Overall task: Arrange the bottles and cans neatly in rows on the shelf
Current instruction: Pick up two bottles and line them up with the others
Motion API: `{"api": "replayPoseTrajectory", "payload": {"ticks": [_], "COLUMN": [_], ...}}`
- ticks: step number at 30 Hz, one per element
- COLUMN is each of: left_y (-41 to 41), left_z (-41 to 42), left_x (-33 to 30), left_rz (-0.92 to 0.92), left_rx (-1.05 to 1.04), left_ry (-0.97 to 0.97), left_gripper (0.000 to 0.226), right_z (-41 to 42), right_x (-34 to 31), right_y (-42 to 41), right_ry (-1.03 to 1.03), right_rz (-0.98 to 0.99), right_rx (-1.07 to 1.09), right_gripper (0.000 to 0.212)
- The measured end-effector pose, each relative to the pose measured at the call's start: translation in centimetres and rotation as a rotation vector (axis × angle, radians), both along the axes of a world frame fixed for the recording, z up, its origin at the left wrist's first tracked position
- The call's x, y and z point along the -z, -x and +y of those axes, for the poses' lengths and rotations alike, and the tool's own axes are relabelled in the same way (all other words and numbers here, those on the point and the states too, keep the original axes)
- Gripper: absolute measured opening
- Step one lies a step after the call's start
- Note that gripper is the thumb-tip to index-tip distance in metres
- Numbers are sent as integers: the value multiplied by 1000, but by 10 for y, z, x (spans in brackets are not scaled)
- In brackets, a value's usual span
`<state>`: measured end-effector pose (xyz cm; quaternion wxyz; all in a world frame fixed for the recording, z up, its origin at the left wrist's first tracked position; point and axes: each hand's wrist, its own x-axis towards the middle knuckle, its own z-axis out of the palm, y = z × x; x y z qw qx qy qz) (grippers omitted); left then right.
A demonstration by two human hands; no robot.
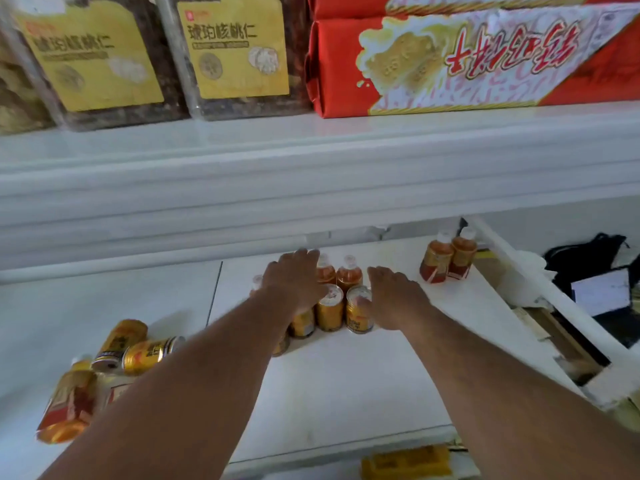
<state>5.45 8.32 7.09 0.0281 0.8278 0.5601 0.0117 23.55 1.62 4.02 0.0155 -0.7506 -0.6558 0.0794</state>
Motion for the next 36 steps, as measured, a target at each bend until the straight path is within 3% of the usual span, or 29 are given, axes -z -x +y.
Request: {"api": "replayPoseTrajectory", "payload": {"ticks": [7, 10, 13, 18, 25, 29, 32, 36], "left_y": [-13, -18, -21, -21, -14, -10, -11, -13], "left_z": [56, 70, 84, 95, 98, 94, 80, 50], "left_x": [4, 12, 16, 25, 21, 5, -19, -40], "left_rz": [19, 23, 21, 62, 15, -123, -235, -413], "left_rx": [59, 114, 143, 227, 213, 154, 128, 53], "left_ry": [228, 312, 341, 342, 220, 203, 223, 229], "left_gripper": [86, 90, 83, 77, 71, 71, 47, 55], "right_z": [42, 63, 83, 98, 92, 81, 65, 34], "right_x": [11, 18, 28, 37, 44, 24, -2, -32], "right_y": [-7, -6, -4, -4, -5, -9, -14, -17], "right_ry": [29, 55, 67, 59, -93, -242, -321, -411], "right_rz": [398, 609, 605, 593, 600, 693, 784, 811], "right_rx": [96, 160, 129, 102, 157, 169, 204, 223], "right_gripper": [81, 70, 38, 26, 41, 44, 50, 44]}}
